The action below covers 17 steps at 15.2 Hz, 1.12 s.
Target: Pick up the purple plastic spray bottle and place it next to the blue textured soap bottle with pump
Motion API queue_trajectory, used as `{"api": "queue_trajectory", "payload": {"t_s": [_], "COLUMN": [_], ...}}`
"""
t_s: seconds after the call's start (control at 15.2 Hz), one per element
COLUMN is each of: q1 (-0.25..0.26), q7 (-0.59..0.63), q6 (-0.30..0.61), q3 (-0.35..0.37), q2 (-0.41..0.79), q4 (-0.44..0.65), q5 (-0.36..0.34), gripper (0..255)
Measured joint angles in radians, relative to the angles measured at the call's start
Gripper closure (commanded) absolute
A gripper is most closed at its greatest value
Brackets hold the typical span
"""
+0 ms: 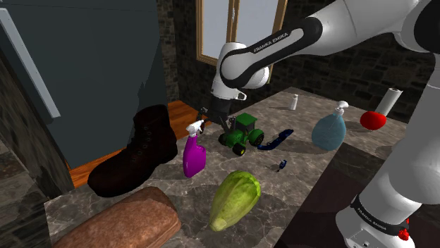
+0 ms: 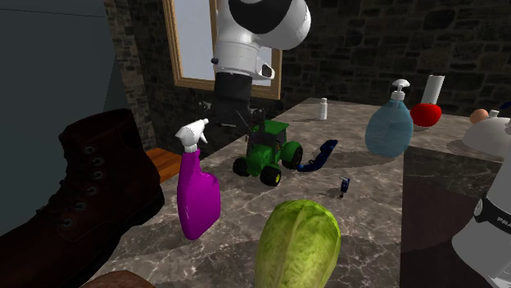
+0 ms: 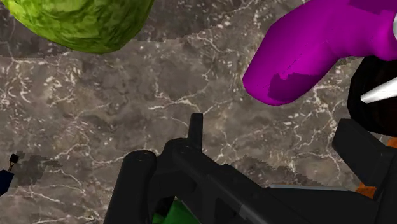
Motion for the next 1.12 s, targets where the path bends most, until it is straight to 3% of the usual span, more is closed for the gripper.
{"api": "queue_trajectory", "payload": {"t_s": [0.46, 1.06, 1.12], "q1": [0.028, 0.039, 0.039], "q7": [0.071, 0.073, 0.073], "q6": [0.085, 0.128, 0.128], "q3": [-0.006, -0.006, -0.006], "q2": [0.137, 0.170, 0.170], "q4": [0.060, 0.052, 0.052], "q5": [-0.013, -0.017, -0.017], "gripper": [0, 0, 255]}}
